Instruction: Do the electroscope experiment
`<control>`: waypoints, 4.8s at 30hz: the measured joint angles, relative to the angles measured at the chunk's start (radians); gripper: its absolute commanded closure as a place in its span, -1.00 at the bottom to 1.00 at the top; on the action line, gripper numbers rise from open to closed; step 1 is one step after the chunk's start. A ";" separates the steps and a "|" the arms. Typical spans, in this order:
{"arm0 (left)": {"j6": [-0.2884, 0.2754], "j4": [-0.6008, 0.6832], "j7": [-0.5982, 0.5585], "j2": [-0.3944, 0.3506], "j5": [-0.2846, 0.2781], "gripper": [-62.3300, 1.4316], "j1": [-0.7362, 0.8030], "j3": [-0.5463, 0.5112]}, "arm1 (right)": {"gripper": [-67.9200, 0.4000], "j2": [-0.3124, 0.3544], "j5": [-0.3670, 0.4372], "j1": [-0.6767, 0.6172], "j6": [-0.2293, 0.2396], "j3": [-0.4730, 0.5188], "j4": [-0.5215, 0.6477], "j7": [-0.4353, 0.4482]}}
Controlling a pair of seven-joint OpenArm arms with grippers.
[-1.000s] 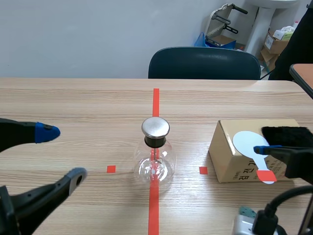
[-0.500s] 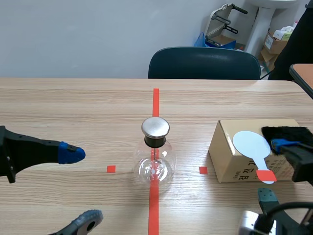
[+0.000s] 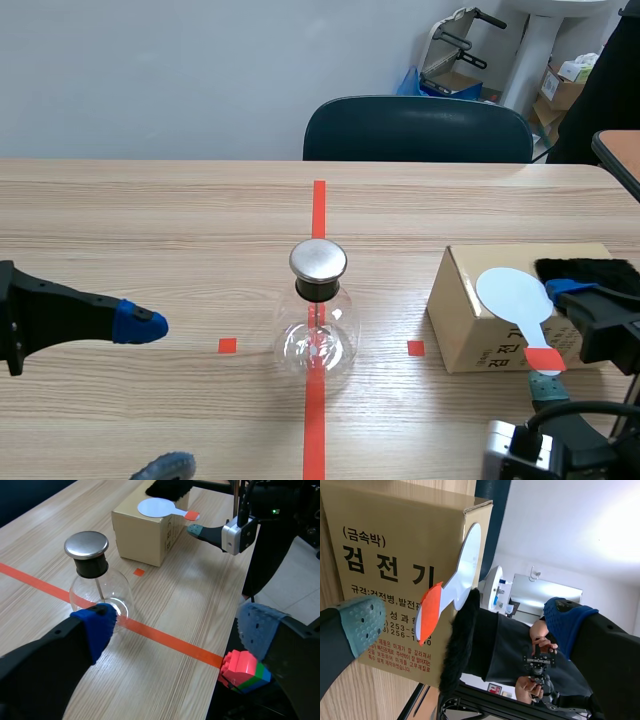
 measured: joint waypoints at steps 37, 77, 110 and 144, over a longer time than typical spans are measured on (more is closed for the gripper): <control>0.000 0.000 0.026 -0.009 -0.065 -0.75 0.013 0.000 | 0.96 0.000 0.000 0.000 0.002 0.000 0.000 0.011; 0.000 0.000 0.042 -0.008 -0.065 -0.75 0.013 0.000 | 0.96 0.000 0.000 0.000 0.002 0.000 0.000 0.011; 0.009 0.000 0.042 -0.008 -0.065 -0.75 0.013 0.000 | 0.96 0.000 0.000 0.000 0.052 0.000 0.001 0.011; 0.010 0.000 0.041 -0.006 -0.065 -0.75 0.013 0.000 | 0.95 0.000 0.000 0.000 0.051 0.000 0.001 0.007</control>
